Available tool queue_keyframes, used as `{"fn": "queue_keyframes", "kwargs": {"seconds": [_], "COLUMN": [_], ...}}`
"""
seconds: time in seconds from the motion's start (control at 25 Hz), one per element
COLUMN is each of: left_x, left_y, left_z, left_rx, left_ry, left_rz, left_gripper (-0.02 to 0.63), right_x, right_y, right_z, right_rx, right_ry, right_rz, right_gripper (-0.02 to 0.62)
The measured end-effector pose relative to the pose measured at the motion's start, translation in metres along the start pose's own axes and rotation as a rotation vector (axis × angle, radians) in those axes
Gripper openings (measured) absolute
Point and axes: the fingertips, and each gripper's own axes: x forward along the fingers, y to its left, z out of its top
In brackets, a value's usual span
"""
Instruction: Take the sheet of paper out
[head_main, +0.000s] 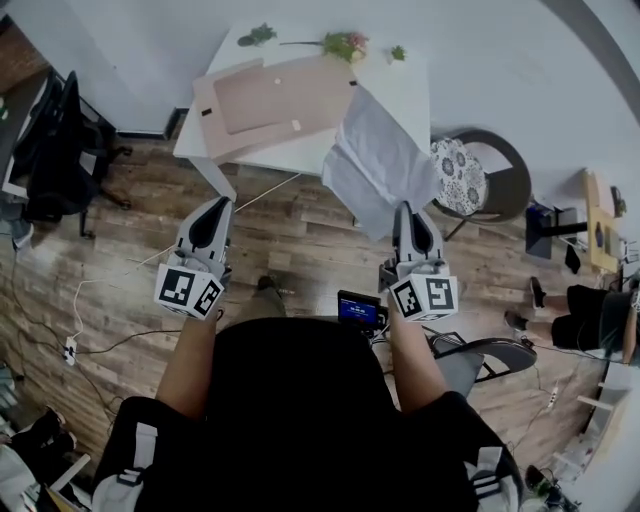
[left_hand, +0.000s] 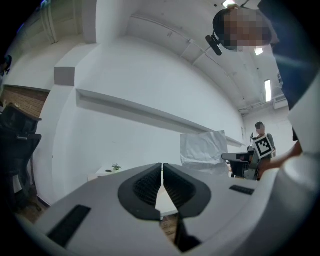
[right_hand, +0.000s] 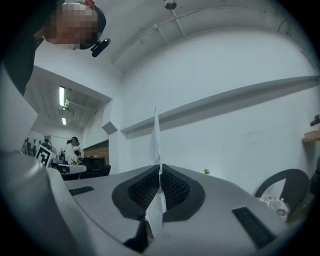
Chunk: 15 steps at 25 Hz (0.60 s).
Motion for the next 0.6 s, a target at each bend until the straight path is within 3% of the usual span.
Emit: {"fn": "queue_keyframes", "kwargs": {"seconds": [0.28,0.6], "left_x": [-0.021,-0.076], "left_y": [-0.084,-0.159], "left_z": [-0.004,-0.019], "left_rx": [0.021,0.034], "left_ry": [0.006,0.034], "left_rz": [0.018,0.057], "left_gripper": [0.014,0.014], "right_x": [-0.078,-0.140], "right_y": [-0.023,-0.014], "right_z": [-0.013,-0.027], "right_rx": [0.013,0.011], "right_ry": [0.023,0.033], "right_rz": [0.056,0.137], "right_gripper": [0.017,0.017]}}
